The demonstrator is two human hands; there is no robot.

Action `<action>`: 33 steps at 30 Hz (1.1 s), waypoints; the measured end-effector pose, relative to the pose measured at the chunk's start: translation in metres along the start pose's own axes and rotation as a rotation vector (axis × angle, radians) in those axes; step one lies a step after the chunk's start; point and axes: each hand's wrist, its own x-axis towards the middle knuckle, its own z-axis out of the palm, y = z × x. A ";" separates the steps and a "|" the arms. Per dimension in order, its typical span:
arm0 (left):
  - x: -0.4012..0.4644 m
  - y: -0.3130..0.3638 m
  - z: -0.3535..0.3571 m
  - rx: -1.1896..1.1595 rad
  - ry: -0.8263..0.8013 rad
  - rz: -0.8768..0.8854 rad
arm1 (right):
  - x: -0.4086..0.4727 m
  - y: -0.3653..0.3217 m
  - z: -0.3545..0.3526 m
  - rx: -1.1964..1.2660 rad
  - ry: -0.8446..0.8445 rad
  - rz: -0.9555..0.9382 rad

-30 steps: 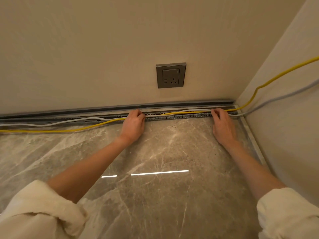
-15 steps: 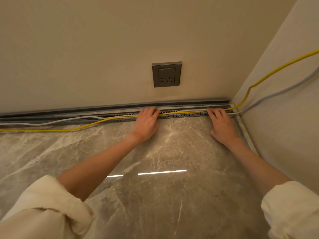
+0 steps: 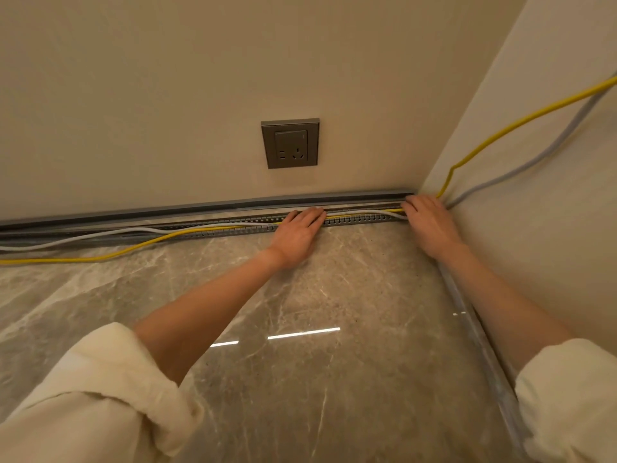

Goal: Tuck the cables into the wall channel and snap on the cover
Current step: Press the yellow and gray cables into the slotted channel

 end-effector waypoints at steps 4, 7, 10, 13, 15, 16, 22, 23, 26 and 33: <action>-0.003 -0.001 0.003 -0.031 0.014 0.002 | 0.001 0.006 0.000 -0.178 -0.102 -0.046; -0.005 -0.002 0.003 -0.039 0.025 0.018 | 0.008 0.011 -0.008 -0.302 -0.174 -0.106; -0.010 -0.006 0.004 -0.038 0.025 0.031 | 0.019 0.019 -0.018 -0.443 -0.212 -0.195; -0.012 -0.008 0.004 -0.040 0.028 0.042 | 0.029 0.022 -0.020 -0.525 -0.235 -0.272; -0.011 -0.007 0.005 -0.038 0.029 0.040 | 0.035 0.020 -0.022 -0.534 -0.249 -0.300; -0.011 -0.008 0.006 -0.038 0.029 0.037 | 0.036 0.018 -0.023 -0.533 -0.253 -0.306; -0.011 -0.008 0.006 -0.039 0.025 0.035 | 0.035 0.018 -0.017 -0.495 -0.222 -0.293; -0.010 -0.007 0.006 -0.044 0.027 0.032 | 0.034 0.019 -0.013 -0.467 -0.177 -0.279; -0.011 -0.007 0.006 -0.045 0.028 0.024 | 0.027 0.017 -0.005 -0.305 -0.079 -0.212; -0.010 -0.004 0.009 -0.019 0.016 -0.004 | 0.005 0.002 0.007 -0.075 -0.147 0.008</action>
